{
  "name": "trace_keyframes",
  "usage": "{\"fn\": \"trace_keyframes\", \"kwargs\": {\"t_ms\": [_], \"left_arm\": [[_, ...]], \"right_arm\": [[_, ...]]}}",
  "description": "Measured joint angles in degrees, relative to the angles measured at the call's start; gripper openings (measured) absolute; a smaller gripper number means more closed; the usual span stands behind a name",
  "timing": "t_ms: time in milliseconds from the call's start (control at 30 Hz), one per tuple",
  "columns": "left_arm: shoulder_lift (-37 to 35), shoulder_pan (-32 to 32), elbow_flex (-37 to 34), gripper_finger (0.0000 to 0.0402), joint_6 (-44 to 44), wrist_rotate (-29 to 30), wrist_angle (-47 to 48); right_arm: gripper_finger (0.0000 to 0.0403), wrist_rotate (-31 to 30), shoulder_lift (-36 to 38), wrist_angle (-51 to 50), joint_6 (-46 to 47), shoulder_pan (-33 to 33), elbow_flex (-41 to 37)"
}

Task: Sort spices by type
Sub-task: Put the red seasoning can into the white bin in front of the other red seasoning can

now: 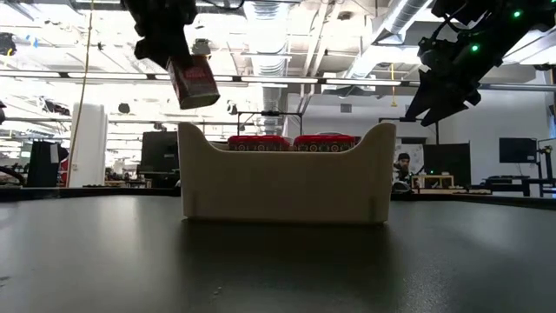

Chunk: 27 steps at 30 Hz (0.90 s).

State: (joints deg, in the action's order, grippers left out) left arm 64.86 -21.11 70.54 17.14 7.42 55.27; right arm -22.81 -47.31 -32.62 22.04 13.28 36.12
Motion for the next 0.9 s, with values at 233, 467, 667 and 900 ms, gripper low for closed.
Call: {"fn": "trace_keyframes", "kwargs": {"t_ms": [233,467,667,900], "left_arm": [[0.0,6.7,0.0,0.0223,-2.7,-2.5,-0.4],[0.0,14.0,0.1,0.0223,-1.6,-2.5,-3.5],[5.0,22.1,6.3,0.0224,-1.5,1.6,-4.3],[17.7,28.8,19.7,0.0224,-5.9,3.4,-1.6]], "right_arm": [[0.0363,0.0,0.0,0.0,0.0,0.0,0.0],[0.0363,0.0,0.0,-1.8,0.0,0.0,0.0],[0.0363,0.0,0.0,-8.4,0.0,0.0,0.0],[0.0363,0.0,0.0,-11.1,0.0,0.0,0.0]]}}
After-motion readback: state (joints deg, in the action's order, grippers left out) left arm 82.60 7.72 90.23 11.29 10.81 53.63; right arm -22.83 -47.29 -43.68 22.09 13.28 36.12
